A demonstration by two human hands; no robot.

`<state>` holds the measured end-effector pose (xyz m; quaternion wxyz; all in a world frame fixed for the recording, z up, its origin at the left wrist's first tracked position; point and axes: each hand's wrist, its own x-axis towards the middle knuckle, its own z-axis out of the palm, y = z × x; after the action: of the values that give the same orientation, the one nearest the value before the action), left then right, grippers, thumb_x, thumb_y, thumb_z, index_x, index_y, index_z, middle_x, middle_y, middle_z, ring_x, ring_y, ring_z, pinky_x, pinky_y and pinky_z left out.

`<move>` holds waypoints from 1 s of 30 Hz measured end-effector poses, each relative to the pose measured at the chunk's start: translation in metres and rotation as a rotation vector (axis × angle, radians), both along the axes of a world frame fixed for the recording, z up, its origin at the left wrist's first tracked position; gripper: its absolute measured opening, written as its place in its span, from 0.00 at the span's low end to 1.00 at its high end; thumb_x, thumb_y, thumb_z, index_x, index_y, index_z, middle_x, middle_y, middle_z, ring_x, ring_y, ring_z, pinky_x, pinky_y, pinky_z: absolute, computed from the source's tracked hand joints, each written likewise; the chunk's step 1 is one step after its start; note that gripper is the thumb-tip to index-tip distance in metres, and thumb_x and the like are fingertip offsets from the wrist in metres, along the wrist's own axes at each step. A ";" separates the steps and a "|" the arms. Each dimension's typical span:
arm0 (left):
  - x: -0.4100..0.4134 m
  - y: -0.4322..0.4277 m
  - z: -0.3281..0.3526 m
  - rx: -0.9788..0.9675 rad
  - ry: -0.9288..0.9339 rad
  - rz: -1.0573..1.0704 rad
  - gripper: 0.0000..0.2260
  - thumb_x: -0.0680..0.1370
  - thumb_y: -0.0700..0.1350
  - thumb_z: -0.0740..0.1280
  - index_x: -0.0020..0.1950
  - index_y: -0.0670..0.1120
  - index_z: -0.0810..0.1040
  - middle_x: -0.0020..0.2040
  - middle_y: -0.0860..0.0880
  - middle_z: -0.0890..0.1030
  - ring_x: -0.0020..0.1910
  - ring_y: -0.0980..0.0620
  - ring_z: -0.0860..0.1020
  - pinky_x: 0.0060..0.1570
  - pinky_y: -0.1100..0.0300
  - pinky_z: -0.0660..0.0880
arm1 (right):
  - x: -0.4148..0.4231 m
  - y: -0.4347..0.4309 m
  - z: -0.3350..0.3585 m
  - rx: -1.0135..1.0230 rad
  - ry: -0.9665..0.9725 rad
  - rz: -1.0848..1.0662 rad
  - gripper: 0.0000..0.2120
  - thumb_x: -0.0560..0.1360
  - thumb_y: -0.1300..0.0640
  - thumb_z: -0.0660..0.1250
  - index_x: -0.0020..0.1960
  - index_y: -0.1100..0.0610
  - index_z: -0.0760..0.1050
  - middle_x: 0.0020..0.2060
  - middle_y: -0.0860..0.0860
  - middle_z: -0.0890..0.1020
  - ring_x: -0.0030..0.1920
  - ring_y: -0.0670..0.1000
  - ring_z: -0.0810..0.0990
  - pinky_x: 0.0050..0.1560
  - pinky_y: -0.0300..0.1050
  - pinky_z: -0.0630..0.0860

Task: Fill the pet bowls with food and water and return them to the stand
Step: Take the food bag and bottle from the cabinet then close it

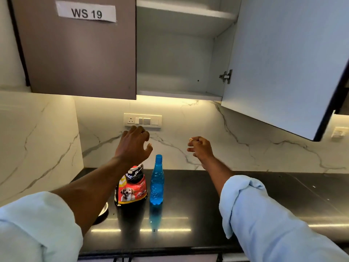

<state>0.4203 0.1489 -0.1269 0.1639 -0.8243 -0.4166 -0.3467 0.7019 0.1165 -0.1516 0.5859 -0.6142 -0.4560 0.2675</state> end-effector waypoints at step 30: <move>0.157 -0.100 0.058 0.045 -0.152 0.014 0.17 0.78 0.54 0.72 0.59 0.44 0.81 0.59 0.45 0.83 0.57 0.48 0.77 0.55 0.53 0.75 | 0.122 -0.059 0.083 0.478 1.387 0.742 0.30 0.89 0.53 0.49 0.41 0.59 0.84 0.36 0.50 0.85 0.33 0.49 0.84 0.42 0.41 0.68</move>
<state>0.5774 0.0484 -0.0690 0.1527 -0.7886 -0.4257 -0.4165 0.8239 0.0580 -0.0682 0.7229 0.0227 -0.2083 0.6584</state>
